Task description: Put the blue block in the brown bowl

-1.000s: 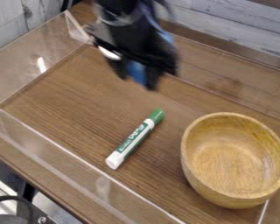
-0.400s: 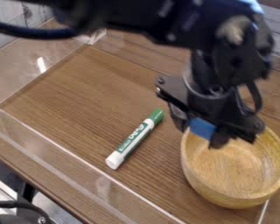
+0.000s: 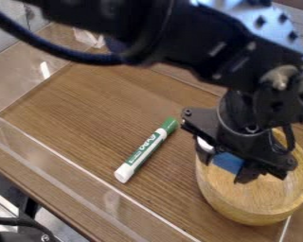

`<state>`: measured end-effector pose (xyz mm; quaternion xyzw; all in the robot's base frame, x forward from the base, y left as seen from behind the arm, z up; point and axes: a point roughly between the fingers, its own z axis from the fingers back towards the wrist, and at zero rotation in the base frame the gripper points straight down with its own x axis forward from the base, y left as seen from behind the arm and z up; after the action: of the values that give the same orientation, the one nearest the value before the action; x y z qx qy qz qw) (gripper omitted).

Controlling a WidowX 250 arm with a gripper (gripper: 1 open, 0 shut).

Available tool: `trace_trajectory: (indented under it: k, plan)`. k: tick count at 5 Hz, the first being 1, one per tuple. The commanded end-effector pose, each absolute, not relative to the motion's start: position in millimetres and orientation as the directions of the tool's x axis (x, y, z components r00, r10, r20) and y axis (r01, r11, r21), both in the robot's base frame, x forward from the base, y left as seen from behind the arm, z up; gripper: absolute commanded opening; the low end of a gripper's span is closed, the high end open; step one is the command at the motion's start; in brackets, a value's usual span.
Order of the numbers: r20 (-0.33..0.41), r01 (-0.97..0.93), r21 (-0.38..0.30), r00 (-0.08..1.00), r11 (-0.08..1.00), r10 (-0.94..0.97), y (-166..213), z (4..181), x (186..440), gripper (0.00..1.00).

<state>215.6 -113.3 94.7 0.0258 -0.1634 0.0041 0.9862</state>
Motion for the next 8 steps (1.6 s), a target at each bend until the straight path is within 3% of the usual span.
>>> trace_trajectory:
  k: [1,3,8]
  plan:
    - [0.323,-0.03,0.02,0.946,0.999,0.022,-119.8,99.2,216.7,0.0]
    - [0.267,-0.07,-0.012,0.961,0.997,0.071,-124.7,91.5,214.0,0.0]
    - [0.195,-0.086,-0.07,0.976,0.994,0.098,-116.9,100.4,225.0,0.0]
